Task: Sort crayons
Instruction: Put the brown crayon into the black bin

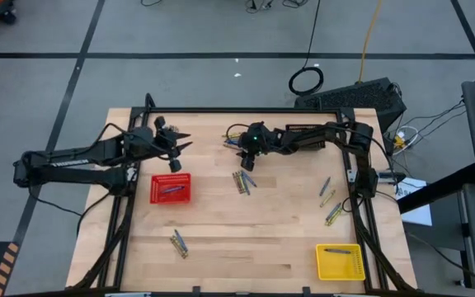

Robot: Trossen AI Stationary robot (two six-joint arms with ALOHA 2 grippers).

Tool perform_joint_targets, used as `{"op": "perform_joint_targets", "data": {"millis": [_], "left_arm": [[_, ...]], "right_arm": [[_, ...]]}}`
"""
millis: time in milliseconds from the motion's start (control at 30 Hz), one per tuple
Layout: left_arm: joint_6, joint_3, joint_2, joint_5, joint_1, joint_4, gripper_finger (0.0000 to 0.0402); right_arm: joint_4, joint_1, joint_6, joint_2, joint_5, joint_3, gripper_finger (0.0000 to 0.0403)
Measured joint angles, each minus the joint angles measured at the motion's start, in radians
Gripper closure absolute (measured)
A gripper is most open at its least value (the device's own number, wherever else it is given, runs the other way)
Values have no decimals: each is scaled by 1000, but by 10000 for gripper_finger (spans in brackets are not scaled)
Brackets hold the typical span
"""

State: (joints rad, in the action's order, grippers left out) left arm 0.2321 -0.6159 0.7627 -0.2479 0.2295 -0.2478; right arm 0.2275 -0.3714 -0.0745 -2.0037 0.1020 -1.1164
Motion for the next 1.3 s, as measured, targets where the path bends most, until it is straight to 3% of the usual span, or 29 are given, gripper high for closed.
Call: {"op": "perform_joint_targets", "data": {"millis": [167,333,867,1067,1300], "left_arm": [[-28,0,2,-1,-1,-21,285],[-134,0,2,-1,-1,-39,285],[-198,0,3,8,-80,-75,285],[-201,0,3,9,-111,-76,285],[-201,0,3,7,-129,-80,285]], "right_arm": [[4,-3,-14,-7,-41,0,235],[-21,-3,-55,-8,-49,0,249],[-31,5,-73,-71,-61,-3,390],[-188,58,-78,3,-201,-2,399],[-461,114,-109,236,-214,63,401]]}}
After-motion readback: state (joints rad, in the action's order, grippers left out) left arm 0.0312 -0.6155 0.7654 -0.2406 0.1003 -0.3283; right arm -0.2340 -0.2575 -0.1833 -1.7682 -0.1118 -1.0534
